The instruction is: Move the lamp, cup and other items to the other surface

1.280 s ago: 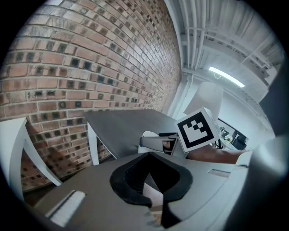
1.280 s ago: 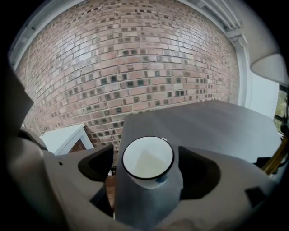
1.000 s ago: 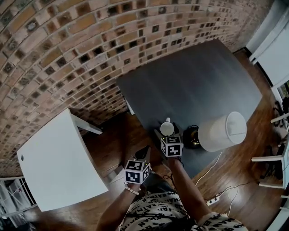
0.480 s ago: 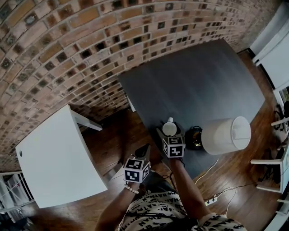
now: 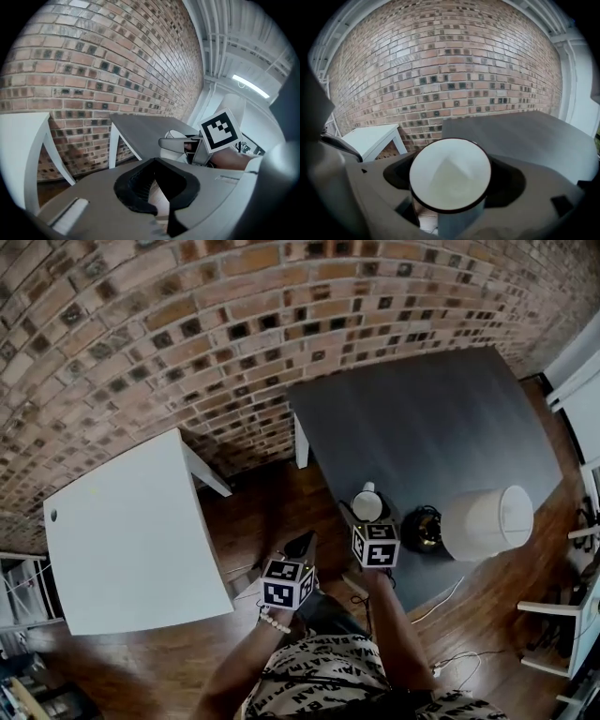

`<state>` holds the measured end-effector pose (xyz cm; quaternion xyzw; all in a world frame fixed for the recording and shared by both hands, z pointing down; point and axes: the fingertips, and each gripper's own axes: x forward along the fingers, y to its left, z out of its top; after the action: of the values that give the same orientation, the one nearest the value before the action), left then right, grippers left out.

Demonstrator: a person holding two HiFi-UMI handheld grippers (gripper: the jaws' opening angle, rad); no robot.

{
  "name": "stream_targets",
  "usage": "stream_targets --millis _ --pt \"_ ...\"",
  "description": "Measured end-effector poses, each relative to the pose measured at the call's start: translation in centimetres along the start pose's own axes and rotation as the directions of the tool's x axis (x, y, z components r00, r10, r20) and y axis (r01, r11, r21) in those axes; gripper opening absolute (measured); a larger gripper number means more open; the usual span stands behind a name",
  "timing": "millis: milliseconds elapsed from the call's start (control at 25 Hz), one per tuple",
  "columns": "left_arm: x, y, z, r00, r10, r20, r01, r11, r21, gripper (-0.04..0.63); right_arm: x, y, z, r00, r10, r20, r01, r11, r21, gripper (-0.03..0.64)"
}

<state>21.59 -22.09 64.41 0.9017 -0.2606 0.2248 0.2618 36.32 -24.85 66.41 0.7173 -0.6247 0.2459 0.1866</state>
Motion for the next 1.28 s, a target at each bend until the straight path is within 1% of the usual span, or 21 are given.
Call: stream_targets --millis 160,320,440,560,720,880,1040,1120,1280 --pt "-3.3 1.8 -0.3 0.998 0.058 0.039 -0.057 0.998 -0.017 0.002 -0.5 4.6 1.3 0.997 0.079 0.009 -0.079 0.996 -0.051 0.43" --pt "-7.7 4.5 -1.3 0.99 0.123 0.069 -0.12 0.992 -0.046 0.002 -1.0 11.0 2.2 0.986 0.166 0.012 -0.164 0.98 -0.111 0.428" --pt "-11.4 7.0 -2.4 0.977 0.192 0.093 -0.184 0.979 -0.086 0.002 -1.0 17.0 2.9 0.968 0.251 0.006 -0.246 0.955 -0.167 0.428" --pt "-15.4 10.0 -3.7 0.954 0.274 0.118 -0.258 0.956 -0.14 0.002 -1.0 23.8 3.3 0.939 0.344 -0.006 -0.336 0.913 -0.229 0.429" --pt "-20.9 13.7 -5.9 0.917 0.377 0.128 -0.346 0.914 -0.211 0.002 -1.5 32.6 3.1 0.892 0.451 -0.039 -0.441 0.848 -0.295 0.429" --pt "-26.7 17.2 -7.7 0.862 0.488 0.136 -0.437 0.852 -0.289 0.002 -2.2 41.3 2.0 0.826 0.555 -0.1 -0.55 0.753 -0.36 0.429" --pt "-31.6 19.8 -9.7 0.812 0.567 0.139 -0.496 0.796 -0.347 0.002 -3.7 48.5 0.2 0.77 0.62 -0.151 -0.622 0.676 -0.395 0.429" --pt "-33.8 21.0 -10.9 0.786 0.603 0.137 -0.523 0.766 -0.375 0.002 -4.3 51.4 -0.9 0.745 0.642 -0.179 -0.65 0.64 -0.409 0.43" --pt "-37.9 22.6 -13.5 0.739 0.663 0.117 -0.564 0.705 -0.431 0.002 -5.1 56.6 -3.4 0.694 0.679 -0.238 -0.704 0.57 -0.424 0.429"
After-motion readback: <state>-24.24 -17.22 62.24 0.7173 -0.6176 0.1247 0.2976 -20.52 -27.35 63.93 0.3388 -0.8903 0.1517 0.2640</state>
